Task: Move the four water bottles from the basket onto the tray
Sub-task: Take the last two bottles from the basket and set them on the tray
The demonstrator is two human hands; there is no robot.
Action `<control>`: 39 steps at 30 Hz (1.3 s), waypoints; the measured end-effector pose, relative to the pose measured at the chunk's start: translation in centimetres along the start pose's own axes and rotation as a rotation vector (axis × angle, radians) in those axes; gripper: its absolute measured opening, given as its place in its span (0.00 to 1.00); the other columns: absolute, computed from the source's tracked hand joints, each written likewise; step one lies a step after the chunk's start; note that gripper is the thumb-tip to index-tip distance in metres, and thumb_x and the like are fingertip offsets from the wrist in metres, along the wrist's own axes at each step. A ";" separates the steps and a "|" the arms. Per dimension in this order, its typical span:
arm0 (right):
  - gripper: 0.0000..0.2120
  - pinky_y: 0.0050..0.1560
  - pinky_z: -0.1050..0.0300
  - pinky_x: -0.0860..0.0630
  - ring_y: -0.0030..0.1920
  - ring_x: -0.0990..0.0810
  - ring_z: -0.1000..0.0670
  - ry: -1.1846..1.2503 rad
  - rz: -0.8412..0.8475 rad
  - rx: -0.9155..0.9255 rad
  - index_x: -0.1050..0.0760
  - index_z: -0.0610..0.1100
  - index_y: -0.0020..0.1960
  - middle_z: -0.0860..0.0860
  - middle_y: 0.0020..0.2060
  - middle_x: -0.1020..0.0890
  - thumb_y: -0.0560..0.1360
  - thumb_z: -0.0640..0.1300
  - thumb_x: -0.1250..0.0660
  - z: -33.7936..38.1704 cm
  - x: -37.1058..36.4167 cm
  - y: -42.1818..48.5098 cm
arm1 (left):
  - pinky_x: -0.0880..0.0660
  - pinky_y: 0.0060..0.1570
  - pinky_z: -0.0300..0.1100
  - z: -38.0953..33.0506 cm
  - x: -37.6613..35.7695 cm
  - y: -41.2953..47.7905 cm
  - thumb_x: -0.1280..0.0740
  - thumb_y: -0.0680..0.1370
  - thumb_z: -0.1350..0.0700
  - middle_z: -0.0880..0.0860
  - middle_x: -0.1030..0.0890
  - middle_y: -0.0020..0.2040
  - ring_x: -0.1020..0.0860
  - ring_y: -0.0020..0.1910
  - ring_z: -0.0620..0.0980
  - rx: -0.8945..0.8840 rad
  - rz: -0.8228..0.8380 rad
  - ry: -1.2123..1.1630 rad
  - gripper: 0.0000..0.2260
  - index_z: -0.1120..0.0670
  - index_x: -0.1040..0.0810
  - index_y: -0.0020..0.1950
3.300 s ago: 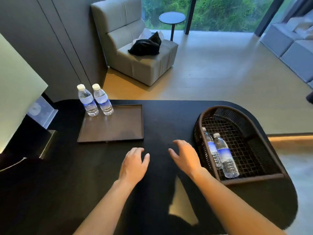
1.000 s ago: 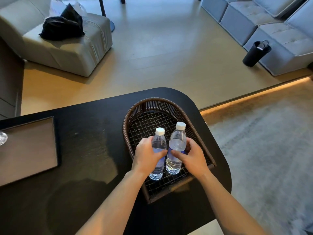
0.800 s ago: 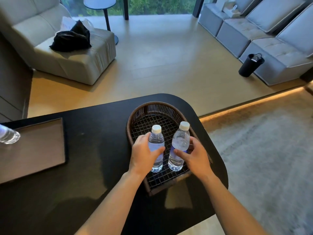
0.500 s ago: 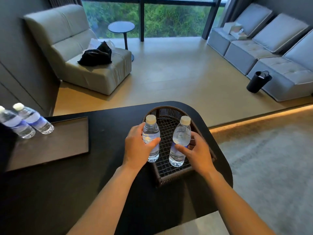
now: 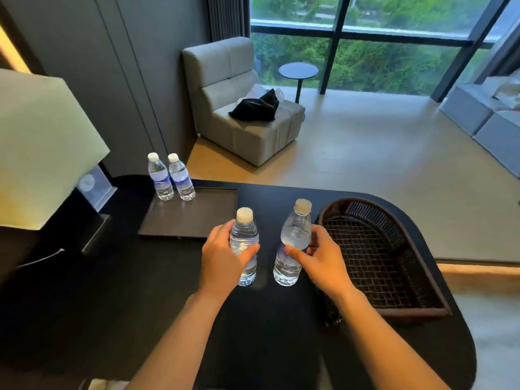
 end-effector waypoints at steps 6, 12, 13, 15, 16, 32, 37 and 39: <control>0.29 0.55 0.62 0.19 0.55 0.16 0.57 -0.056 0.088 -0.032 0.27 0.49 0.68 0.55 0.57 0.16 0.72 0.47 0.19 2.0 -9.7 4.4 | 0.20 0.57 0.48 6.7 6.0 4.7 0.19 0.70 0.55 0.48 0.18 0.56 0.18 0.54 0.46 0.145 -0.025 -0.003 0.24 0.50 0.20 0.64; 0.30 0.53 0.67 0.22 0.52 0.18 0.62 -0.062 0.157 -0.034 0.30 0.58 0.66 0.63 0.53 0.19 0.72 0.44 0.19 4.1 -19.0 10.0 | 0.20 0.57 0.46 14.2 10.5 10.6 0.19 0.69 0.54 0.47 0.16 0.55 0.17 0.55 0.47 0.224 -0.016 0.014 0.23 0.49 0.20 0.62; 0.29 0.54 0.66 0.21 0.52 0.18 0.63 -0.065 0.167 -0.038 0.30 0.59 0.65 0.63 0.53 0.19 0.72 0.44 0.19 4.3 -20.4 11.0 | 0.20 0.57 0.46 15.4 11.0 11.7 0.19 0.69 0.54 0.47 0.16 0.55 0.18 0.55 0.47 0.231 -0.019 0.009 0.24 0.50 0.21 0.63; 0.28 0.56 0.64 0.20 0.54 0.18 0.62 -0.080 0.173 -0.046 0.29 0.59 0.64 0.62 0.53 0.18 0.72 0.44 0.19 4.5 -23.2 13.1 | 0.20 0.58 0.47 17.5 12.0 14.0 0.19 0.70 0.55 0.48 0.16 0.56 0.18 0.56 0.47 0.233 -0.022 0.006 0.25 0.51 0.21 0.65; 0.28 0.56 0.63 0.21 0.54 0.18 0.61 -0.093 0.171 -0.046 0.29 0.58 0.63 0.61 0.53 0.18 0.72 0.45 0.19 4.6 -24.5 14.2 | 0.20 0.59 0.47 18.6 12.3 15.1 0.19 0.70 0.55 0.48 0.17 0.58 0.19 0.57 0.47 0.229 -0.021 0.004 0.26 0.51 0.22 0.66; 0.30 0.65 0.52 0.21 0.64 0.20 0.51 -0.219 0.121 -0.067 0.29 0.48 0.70 0.51 0.64 0.19 0.72 0.45 0.19 3.8 -38.0 25.5 | 0.26 0.63 0.44 29.6 12.3 26.0 0.20 0.72 0.57 0.54 0.21 0.67 0.22 0.67 0.51 0.219 0.033 0.065 0.30 0.53 0.26 0.72; 0.30 0.65 0.54 0.22 0.62 0.22 0.54 -0.225 0.101 -0.084 0.29 0.48 0.69 0.51 0.64 0.19 0.72 0.45 0.19 3.1 -39.2 26.4 | 0.28 0.61 0.40 30.5 11.9 27.0 0.20 0.72 0.57 0.54 0.20 0.66 0.25 0.64 0.44 0.190 0.037 0.063 0.29 0.54 0.25 0.71; 0.30 0.65 0.52 0.21 0.62 0.22 0.54 -0.222 0.088 -0.080 0.29 0.48 0.69 0.50 0.64 0.19 0.72 0.45 0.19 3.0 -39.4 26.7 | 0.28 0.61 0.40 30.8 11.8 27.3 0.20 0.72 0.57 0.54 0.20 0.67 0.23 0.65 0.47 0.186 0.044 0.058 0.29 0.55 0.25 0.71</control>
Point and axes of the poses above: each hand's wrist, its own y-axis towards the middle knuckle, its own x-axis out of the back of the hand, z = x × y, the point moved 5 cm from there along y, towards the middle knuckle
